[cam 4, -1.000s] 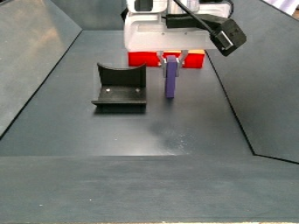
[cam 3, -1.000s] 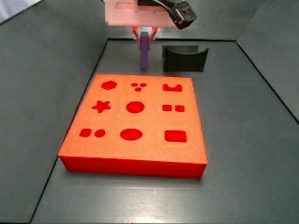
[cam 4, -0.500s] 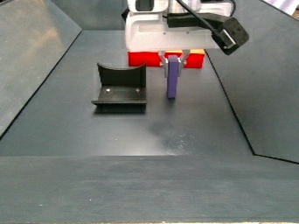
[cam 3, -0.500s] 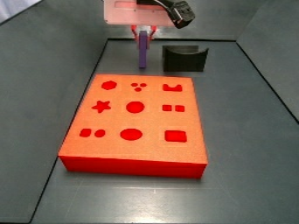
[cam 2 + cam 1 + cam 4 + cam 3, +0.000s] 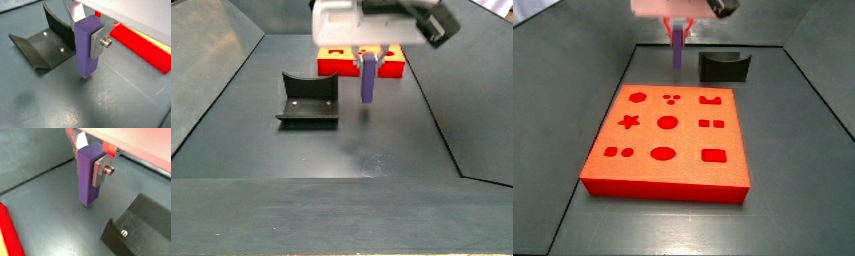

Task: Pick up the rectangle object. Move up. Move to above the board. Insert the rectangle object.
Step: Move up, then move to above the board.

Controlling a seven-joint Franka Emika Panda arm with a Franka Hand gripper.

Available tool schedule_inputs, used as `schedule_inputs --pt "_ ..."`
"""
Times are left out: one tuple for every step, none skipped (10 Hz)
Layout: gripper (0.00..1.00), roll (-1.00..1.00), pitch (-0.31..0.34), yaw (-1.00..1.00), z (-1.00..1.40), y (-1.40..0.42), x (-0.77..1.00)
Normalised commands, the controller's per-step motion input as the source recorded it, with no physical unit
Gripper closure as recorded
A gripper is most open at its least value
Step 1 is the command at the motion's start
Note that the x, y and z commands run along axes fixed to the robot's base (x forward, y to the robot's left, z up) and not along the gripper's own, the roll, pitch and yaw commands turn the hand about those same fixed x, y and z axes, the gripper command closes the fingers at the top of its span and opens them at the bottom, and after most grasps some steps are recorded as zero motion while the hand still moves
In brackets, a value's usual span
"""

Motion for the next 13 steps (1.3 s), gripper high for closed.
schedule_inputs --pt "1.0 0.01 0.024 0.01 0.37 0.01 -0.03" --pt "1.0 0.02 0.029 0.0 0.19 0.01 -0.02" --pt "1.0 0.06 -0.261 0.12 1.0 0.14 0.13" --pt "1.0 0.05 -0.238 0.11 1.0 0.14 0.13" --pt "1.0 0.05 -0.169 0.09 1.0 0.12 0.11" --pt "1.0 0.04 -0.097 0.06 1.0 0.11 0.09" --pt "1.0 0.04 -0.016 0.04 1.0 0.11 0.09" --pt "1.0 0.04 0.025 0.03 1.0 0.1 0.08" --pt "1.0 0.04 0.071 0.01 1.0 0.09 0.08" --pt "1.0 0.04 0.087 0.0 1.0 0.09 0.08" --pt "1.0 0.04 0.095 0.0 1.0 0.08 0.07" --pt "1.0 0.04 0.091 -0.01 0.89 0.06 0.05" --pt "1.0 0.04 0.086 -0.01 0.66 0.04 0.03"
